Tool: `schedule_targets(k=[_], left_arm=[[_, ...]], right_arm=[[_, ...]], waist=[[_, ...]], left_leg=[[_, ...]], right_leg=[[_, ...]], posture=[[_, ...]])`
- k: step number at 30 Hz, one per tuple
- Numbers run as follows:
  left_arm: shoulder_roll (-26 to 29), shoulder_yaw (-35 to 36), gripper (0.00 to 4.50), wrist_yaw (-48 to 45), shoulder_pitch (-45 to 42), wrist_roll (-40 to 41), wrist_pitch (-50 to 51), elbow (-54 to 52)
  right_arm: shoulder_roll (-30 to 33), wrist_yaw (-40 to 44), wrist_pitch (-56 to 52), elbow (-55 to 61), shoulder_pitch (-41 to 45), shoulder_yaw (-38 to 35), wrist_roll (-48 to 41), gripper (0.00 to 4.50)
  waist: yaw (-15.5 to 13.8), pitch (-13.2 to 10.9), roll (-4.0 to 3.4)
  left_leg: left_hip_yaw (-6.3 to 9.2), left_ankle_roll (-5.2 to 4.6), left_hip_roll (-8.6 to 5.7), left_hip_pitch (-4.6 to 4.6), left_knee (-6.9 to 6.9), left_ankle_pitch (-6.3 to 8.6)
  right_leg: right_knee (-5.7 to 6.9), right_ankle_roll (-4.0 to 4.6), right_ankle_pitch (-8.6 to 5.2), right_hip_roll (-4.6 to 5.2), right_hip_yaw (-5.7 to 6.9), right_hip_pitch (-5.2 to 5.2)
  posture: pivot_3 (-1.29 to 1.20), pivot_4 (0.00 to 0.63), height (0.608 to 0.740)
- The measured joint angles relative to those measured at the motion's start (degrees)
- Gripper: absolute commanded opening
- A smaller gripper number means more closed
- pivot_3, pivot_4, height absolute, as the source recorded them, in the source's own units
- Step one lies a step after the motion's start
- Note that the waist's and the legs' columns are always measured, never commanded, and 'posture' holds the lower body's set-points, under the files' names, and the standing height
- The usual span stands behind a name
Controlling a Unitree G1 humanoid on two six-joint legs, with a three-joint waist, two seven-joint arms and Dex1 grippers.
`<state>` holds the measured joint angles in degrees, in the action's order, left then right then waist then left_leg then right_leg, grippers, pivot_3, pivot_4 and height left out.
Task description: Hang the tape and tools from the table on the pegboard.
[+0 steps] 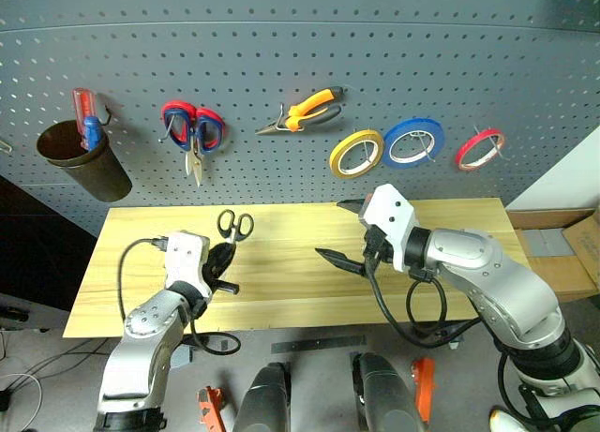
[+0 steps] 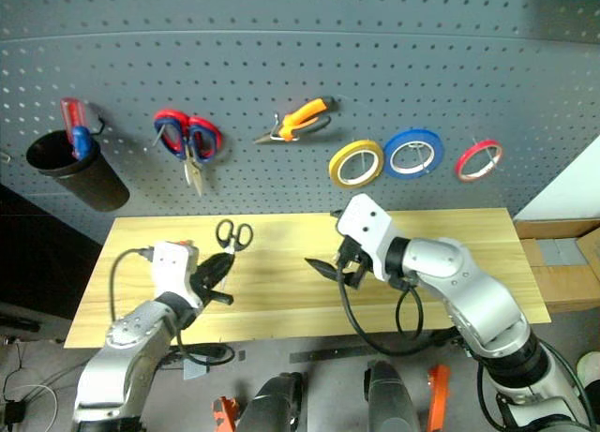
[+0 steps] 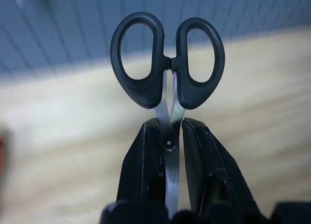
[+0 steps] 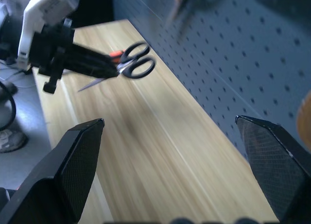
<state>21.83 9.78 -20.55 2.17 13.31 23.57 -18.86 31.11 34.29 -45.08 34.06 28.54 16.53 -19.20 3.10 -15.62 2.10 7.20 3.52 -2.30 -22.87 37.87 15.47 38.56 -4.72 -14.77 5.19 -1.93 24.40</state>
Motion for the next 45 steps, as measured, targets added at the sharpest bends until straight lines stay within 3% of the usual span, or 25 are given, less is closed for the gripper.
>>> schedule_targets(k=[8,22,45], left_arm=[[-0.32,4.31,0.25,3.17,1.73,-1.99,-8.65,-7.64],[1.90,9.79,0.25,5.04,-3.95,-1.43,-10.00,-11.63],[5.98,5.67,0.25,0.49,-15.74,-2.04,-9.31,7.06]], right_arm=[[1.36,3.33,5.10,-3.37,0.48,-1.80,0.53,4.50],[-0.55,5.39,7.86,-9.28,5.36,-3.69,1.83,4.50],[-1.52,4.58,6.34,-9.98,6.32,-3.92,2.32,4.50]], waist=[[-0.51,0.00,0.00],[-1.38,0.01,0.01],[-1.25,0.01,0.01]], left_leg=[[0.03,0.00,0.00,-0.01,0.02,0.00],[0.04,0.01,0.00,-0.01,0.04,-0.01],[0.07,0.02,-0.01,-0.02,0.04,-0.01]], right_leg=[[-0.03,0.00,0.00,0.00,0.07,-0.05],[-0.02,0.00,0.00,-0.02,0.10,-0.05],[0.00,0.00,0.00,-0.02,0.13,-0.05]], posture=[[-0.02,0.222,0.740],[0.01,0.210,0.740],[-0.03,0.230,0.740]])
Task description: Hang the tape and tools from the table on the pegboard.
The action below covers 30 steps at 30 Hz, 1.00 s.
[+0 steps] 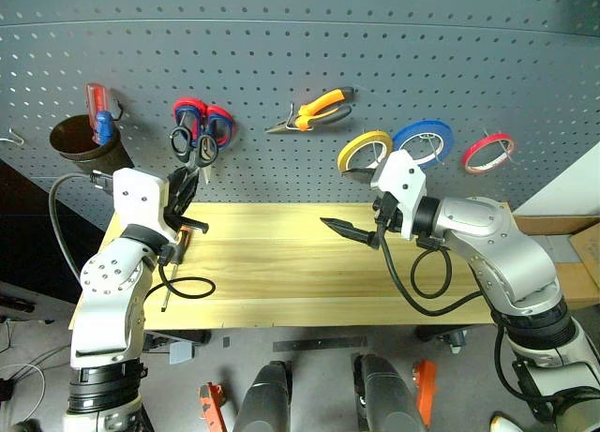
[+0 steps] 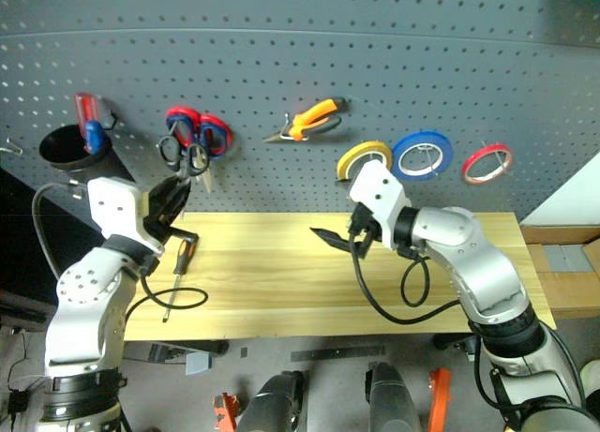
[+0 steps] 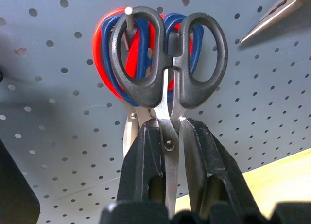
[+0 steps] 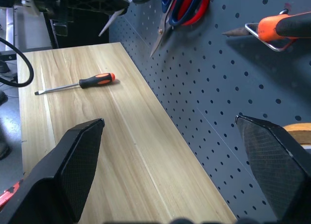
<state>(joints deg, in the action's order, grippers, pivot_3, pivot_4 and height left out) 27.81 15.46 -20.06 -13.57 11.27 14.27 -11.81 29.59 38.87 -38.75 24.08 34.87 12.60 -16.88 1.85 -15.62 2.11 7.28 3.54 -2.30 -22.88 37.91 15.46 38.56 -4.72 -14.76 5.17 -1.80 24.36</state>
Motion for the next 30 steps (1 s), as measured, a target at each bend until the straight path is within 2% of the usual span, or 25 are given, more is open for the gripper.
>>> schedule_targets(k=[6,12,21,25,30], left_arm=[[-1.04,-0.63,2.32,1.22,-0.80,-1.03,-0.13,2.44],[-2.20,-0.52,4.42,1.95,-0.64,-0.43,0.31,2.81],[-1.96,0.48,4.47,3.21,7.46,0.01,11.48,5.29],[0.62,1.71,4.47,2.92,5.68,1.01,16.93,11.46],[4.26,3.73,4.47,0.78,0.30,2.62,20.68,22.69]], right_arm=[[-3.07,-1.52,0.85,0.01,0.71,-0.01,0.04,4.50],[-5.08,-1.36,6.11,0.61,0.92,0.10,0.46,4.50],[-5.02,-1.27,6.87,0.94,-0.14,1.24,1.17,4.50],[-5.25,-2.93,1.72,2.04,-0.57,4.13,2.37,4.50],[-10.56,-8.60,-9.17,1.82,0.65,6.25,2.85,4.50]], waist=[[0.12,0.00,0.00],[0.10,0.00,0.00],[0.87,0.00,-0.01],[0.93,0.00,-0.01],[1.42,-0.02,-0.03]], left_leg=[[-0.02,0.01,0.00,0.00,0.00,0.00],[0.00,0.02,0.00,0.00,0.01,-0.01],[0.05,0.00,0.00,0.02,0.00,0.00],[0.16,0.01,0.00,0.03,0.05,-0.01],[0.23,0.03,0.00,0.04,0.06,-0.02]], right_leg=[[0.01,0.00,0.00,0.00,-0.02,0.02],[0.01,0.00,0.00,0.00,-0.01,0.02],[0.08,0.00,0.00,0.00,0.01,0.02],[0.24,0.01,0.00,-0.01,0.10,0.01],[0.30,0.02,0.00,-0.02,0.15,0.02]], posture=[[-0.04,0.228,0.740],[-0.04,0.226,0.740],[-0.04,0.237,0.740],[-0.04,0.249,0.740],[-0.06,0.282,0.740]])
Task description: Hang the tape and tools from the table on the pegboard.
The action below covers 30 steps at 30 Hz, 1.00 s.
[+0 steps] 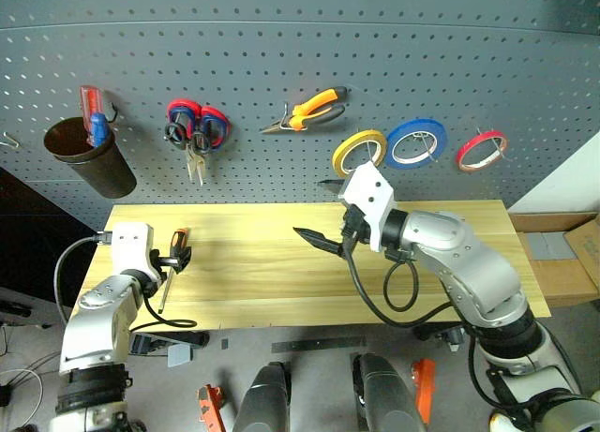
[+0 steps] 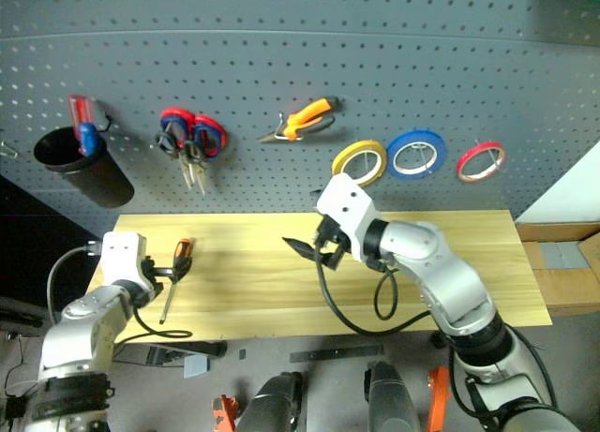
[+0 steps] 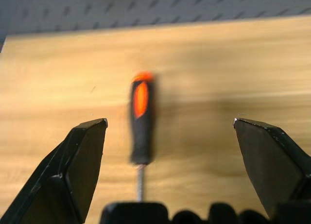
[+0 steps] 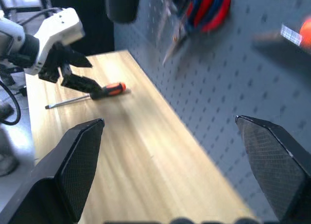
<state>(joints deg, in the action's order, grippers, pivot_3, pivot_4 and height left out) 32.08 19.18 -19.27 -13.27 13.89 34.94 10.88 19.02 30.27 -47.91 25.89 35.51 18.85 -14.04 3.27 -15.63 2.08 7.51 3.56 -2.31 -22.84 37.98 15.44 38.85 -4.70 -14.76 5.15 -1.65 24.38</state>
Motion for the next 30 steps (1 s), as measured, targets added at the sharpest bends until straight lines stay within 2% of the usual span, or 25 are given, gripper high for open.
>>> schedule_targets(k=[7,14,21,24,30], left_arm=[[2.72,-0.14,4.47,-0.40,-3.58,-0.52,-0.12,8.92],[2.67,-1.34,4.47,-0.37,-7.35,-1.09,-0.34,16.98],[1.22,-1.92,4.47,1.09,-15.41,-1.99,-4.85,29.71],[0.95,-2.70,3.88,1.14,-18.26,-2.70,-6.87,33.27],[0.36,-3.79,1.77,0.83,-20.85,-3.42,-9.38,36.82]], right_arm=[[-6.60,-5.46,-6.96,-2.60,4.09,2.80,1.37,4.50],[-7.68,-5.97,-7.56,-4.42,4.91,5.56,2.66,4.50],[-7.16,-5.34,-7.98,-4.49,5.85,6.09,3.37,4.50],[-7.10,-5.30,-8.80,-4.40,5.85,6.11,3.38,4.50],[-6.76,-5.29,-9.91,-4.16,6.03,6.14,3.74,4.50]], waist=[[0.41,-0.35,-0.05],[0.47,-1.38,-0.09],[0.57,-2.29,-0.06],[0.84,-2.51,-0.09],[1.70,-2.91,-0.28]], left_leg=[[0.07,-0.02,0.01,-0.02,-0.07,0.02],[0.05,-0.02,0.01,-0.06,-0.06,0.02],[0.04,-0.02,0.00,-0.17,-0.06,0.02],[0.00,-0.02,0.00,-0.17,-0.07,0.02],[-0.02,-0.02,0.01,-0.14,-0.07,0.02]], right_leg=[[-0.06,0.02,0.00,0.00,-0.02,0.08],[-0.02,0.02,0.00,0.00,0.04,0.12],[0.00,0.02,-0.01,0.02,0.08,0.25],[0.00,0.02,-0.01,0.02,0.05,0.26],[0.04,0.02,-0.01,0.02,0.02,0.26]], posture=[[-0.06,0.338,0.740],[-0.07,0.372,0.740],[-0.09,0.388,0.740],[-0.10,0.393,0.740],[-0.12,0.394,0.740]])
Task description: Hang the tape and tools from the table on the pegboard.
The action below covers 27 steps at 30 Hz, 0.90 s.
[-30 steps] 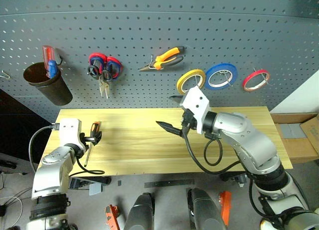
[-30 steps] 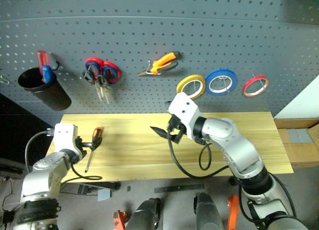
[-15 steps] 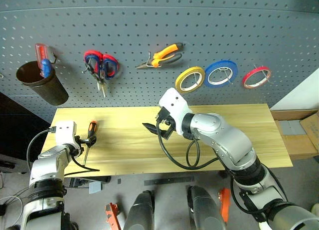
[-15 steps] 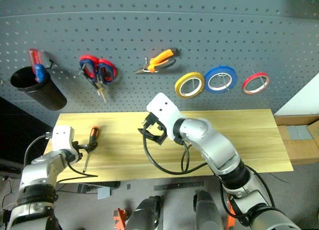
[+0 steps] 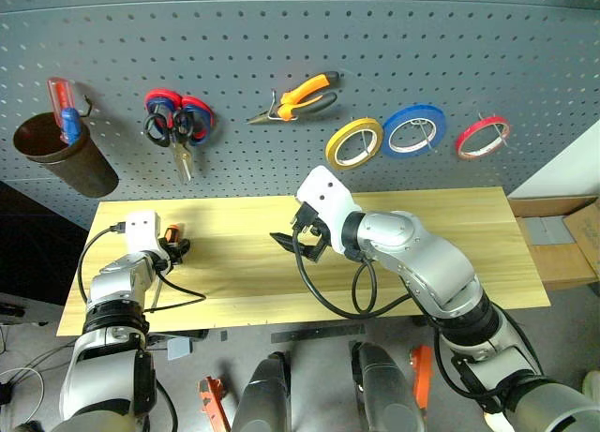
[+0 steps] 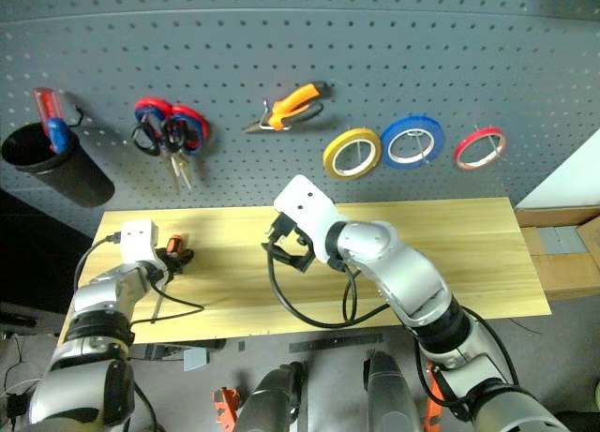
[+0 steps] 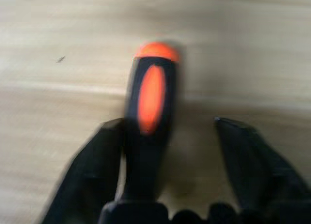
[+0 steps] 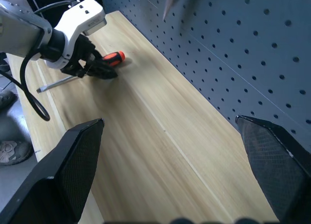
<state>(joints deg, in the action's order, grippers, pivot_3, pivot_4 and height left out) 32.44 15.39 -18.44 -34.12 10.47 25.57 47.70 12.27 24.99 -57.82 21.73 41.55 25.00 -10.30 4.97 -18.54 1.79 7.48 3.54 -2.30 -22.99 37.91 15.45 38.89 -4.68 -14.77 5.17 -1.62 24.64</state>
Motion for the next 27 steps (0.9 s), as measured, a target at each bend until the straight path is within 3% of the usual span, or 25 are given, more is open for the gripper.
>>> schedule_targets(k=[2,3,8,15,18,23,27], left_arm=[[0.00,-0.14,1.06,0.01,0.07,-0.12,-0.03,-0.16],[0.06,-0.11,0.91,0.16,0.40,-0.20,0.06,-0.49],[-0.12,1.50,0.91,1.31,7.40,0.70,1.02,-8.65],[-4.63,3.24,0.91,5.56,22.33,1.96,1.04,-29.27],[-7.25,5.30,0.91,7.32,27.94,2.29,-3.75,-39.84],[-7.66,9.71,0.91,9.68,36.52,0.99,-11.35,-57.57],[-7.66,11.97,0.91,11.75,38.44,-0.70,-13.49,-63.73]], right_arm=[[0.19,0.00,-0.06,0.00,0.24,-0.02,0.06,4.50],[0.19,0.00,-0.06,0.00,0.33,0.00,0.07,4.50],[0.27,0.04,-0.04,0.07,1.10,-0.15,0.09,4.50],[0.32,1.19,0.63,0.22,2.00,-1.52,-0.14,4.50],[1.39,2.71,2.13,0.69,1.88,-3.03,-1.14,4.50],[7.33,11.10,12.94,4.16,-0.53,-4.11,-3.65,4.50],[9.41,16.94,17.94,4.37,-1.18,-6.26,-6.77,4.50]], waist=[[0.10,-0.03,-0.04],[0.15,-0.04,-0.06],[1.24,-0.05,-0.07],[1.27,-0.03,0.00],[0.70,0.03,0.10],[-0.38,0.14,0.26],[-0.84,0.19,0.32]], left_leg=[[-0.01,0.00,0.00,0.01,0.00,0.00],[-0.02,0.00,0.00,0.03,-0.01,0.00],[-0.04,-0.01,0.02,0.04,-0.07,0.01],[-0.08,0.01,0.11,-0.22,-0.13,0.02],[-0.05,0.02,0.34,-0.37,-0.10,0.02],[-0.07,0.06,0.12,-0.46,-0.13,0.07],[-0.05,0.05,0.03,-0.47,-0.12,0.08]], right_leg=[[0.00,0.00,0.00,0.00,-0.01,0.00],[0.00,0.00,0.00,0.00,-0.02,0.00],[0.01,-0.01,0.00,0.00,-0.38,0.20],[0.04,0.00,0.01,0.06,-0.52,0.61],[-0.03,0.01,0.02,0.10,-0.47,0.70],[-0.32,0.00,0.02,0.09,-0.41,0.66],[-0.31,0.00,0.02,0.05,-0.34,0.66]], posture=[[-0.12,0.389,0.740],[-0.12,0.386,0.740],[-0.11,0.367,0.740],[-0.08,0.329,0.740],[-0.07,0.307,0.740],[-0.03,0.279,0.740],[0.01,0.251,0.740]])
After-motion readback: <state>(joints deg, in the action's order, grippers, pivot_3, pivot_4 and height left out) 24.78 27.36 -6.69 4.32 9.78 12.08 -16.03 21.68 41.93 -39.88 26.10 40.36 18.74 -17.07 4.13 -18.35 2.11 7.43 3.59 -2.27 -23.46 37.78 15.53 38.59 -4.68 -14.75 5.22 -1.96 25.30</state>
